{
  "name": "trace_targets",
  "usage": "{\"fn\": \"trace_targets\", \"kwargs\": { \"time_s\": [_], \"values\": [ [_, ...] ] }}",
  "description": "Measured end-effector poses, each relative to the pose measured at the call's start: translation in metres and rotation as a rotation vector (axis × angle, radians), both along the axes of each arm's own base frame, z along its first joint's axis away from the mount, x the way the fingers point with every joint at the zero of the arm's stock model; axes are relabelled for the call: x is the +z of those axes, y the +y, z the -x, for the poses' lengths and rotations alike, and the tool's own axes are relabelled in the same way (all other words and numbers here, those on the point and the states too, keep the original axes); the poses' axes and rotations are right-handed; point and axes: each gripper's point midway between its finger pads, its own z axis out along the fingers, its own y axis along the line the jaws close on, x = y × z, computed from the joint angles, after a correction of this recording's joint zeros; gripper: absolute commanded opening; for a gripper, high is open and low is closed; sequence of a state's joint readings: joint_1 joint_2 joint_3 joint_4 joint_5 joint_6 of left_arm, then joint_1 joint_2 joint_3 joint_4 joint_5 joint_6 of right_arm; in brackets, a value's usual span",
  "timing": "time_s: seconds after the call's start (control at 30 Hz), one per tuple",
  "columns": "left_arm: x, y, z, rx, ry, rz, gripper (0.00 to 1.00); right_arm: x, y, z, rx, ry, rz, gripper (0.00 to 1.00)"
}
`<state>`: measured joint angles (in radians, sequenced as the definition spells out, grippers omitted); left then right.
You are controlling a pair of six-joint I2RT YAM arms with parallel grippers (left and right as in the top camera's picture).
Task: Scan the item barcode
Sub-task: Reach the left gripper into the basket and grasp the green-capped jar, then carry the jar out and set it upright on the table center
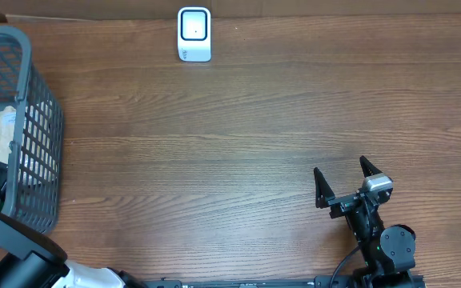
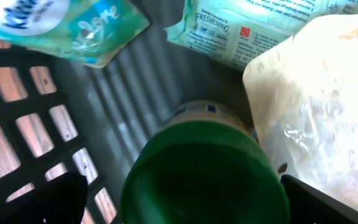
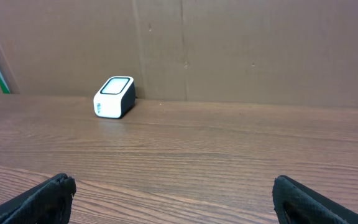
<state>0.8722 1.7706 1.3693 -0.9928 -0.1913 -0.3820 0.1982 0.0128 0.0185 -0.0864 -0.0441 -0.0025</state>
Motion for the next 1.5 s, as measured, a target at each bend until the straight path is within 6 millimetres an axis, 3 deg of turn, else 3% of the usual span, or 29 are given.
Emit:
{"fn": "trace_targets", "kwargs": {
  "time_s": [0.13,0.2,0.43,0.53,0.63,0.83,0.93,1.07,1.2,1.33,1.5],
  "values": [
    [-0.012,0.001,-0.001,-0.004,0.015,0.019,0.97,0.000,0.000,0.000,0.000,0.000,0.000,1.00],
    [-0.019,0.001,-0.001,-0.007,0.025,0.034,0.89,0.000,0.000,0.000,0.000,0.000,0.000,1.00],
    [-0.027,-0.003,-0.006,-0.022,0.010,0.068,0.46,0.000,0.000,0.000,0.000,0.000,0.000,1.00],
    [-0.025,-0.004,-0.007,-0.030,0.003,0.073,0.40,0.000,0.000,0.000,0.000,0.000,0.000,1.00],
    [-0.024,-0.006,-0.007,-0.029,0.005,0.084,0.26,0.000,0.000,0.000,0.000,0.000,0.000,1.00],
    [-0.011,-0.020,-0.006,-0.033,0.009,0.166,0.22,0.000,0.000,0.000,0.000,0.000,0.000,1.00],
    [0.022,-0.013,-0.022,-0.045,-0.045,0.147,0.20,0.000,0.000,0.000,0.000,0.001,0.001,1.00],
    [0.084,-0.005,-0.054,-0.088,-0.174,0.084,0.21,0.000,0.000,0.000,0.000,0.000,0.001,1.00],
    [0.149,-0.018,-0.087,-0.169,-0.324,0.034,0.22,0.000,0.000,0.000,0.000,0.000,0.001,1.00],
    [0.218,-0.062,-0.114,-0.315,-0.485,-0.006,0.27,0.000,0.000,0.000,0.000,0.000,0.000,1.00],
    [0.290,-0.161,-0.133,-0.597,-0.657,-0.044,0.30,0.000,0.000,0.000,0.000,0.000,0.000,1.00]
  ]
}}
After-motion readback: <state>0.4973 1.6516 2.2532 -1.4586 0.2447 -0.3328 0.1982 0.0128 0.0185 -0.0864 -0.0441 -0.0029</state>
